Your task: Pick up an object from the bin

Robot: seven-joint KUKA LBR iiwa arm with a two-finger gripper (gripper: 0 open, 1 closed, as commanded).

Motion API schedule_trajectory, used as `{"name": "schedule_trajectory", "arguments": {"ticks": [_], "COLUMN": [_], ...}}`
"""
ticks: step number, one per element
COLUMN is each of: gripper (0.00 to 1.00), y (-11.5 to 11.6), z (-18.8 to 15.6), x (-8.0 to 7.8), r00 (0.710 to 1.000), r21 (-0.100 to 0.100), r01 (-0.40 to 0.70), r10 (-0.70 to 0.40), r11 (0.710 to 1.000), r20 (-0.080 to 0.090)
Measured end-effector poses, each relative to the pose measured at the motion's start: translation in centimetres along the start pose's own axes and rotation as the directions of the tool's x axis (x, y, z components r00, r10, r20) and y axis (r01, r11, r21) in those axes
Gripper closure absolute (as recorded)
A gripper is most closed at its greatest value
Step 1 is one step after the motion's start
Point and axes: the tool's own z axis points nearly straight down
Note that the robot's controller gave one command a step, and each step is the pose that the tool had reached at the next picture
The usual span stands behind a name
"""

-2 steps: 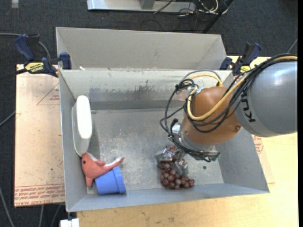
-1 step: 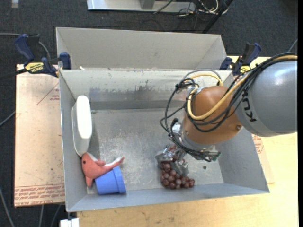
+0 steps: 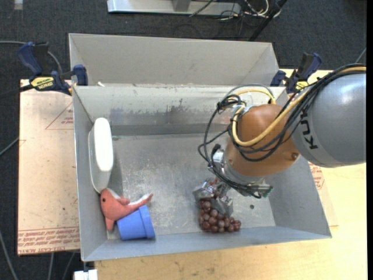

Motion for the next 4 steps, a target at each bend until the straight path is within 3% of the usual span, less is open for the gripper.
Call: {"name": "schedule_trajectory", "arguments": {"ticks": [2, 4], "gripper": [1.0, 1.0], "y": [0.2, 0.0], "z": [-2.6, -6.6], "x": [0.3, 0.1], "r00": [1.0, 1.0], "r21": [-0.01, -0.003], "r01": [-0.002, -0.003], "r10": [0.002, 0.003], "r11": [1.0, 1.0], "r20": [-0.01, -0.005]}}
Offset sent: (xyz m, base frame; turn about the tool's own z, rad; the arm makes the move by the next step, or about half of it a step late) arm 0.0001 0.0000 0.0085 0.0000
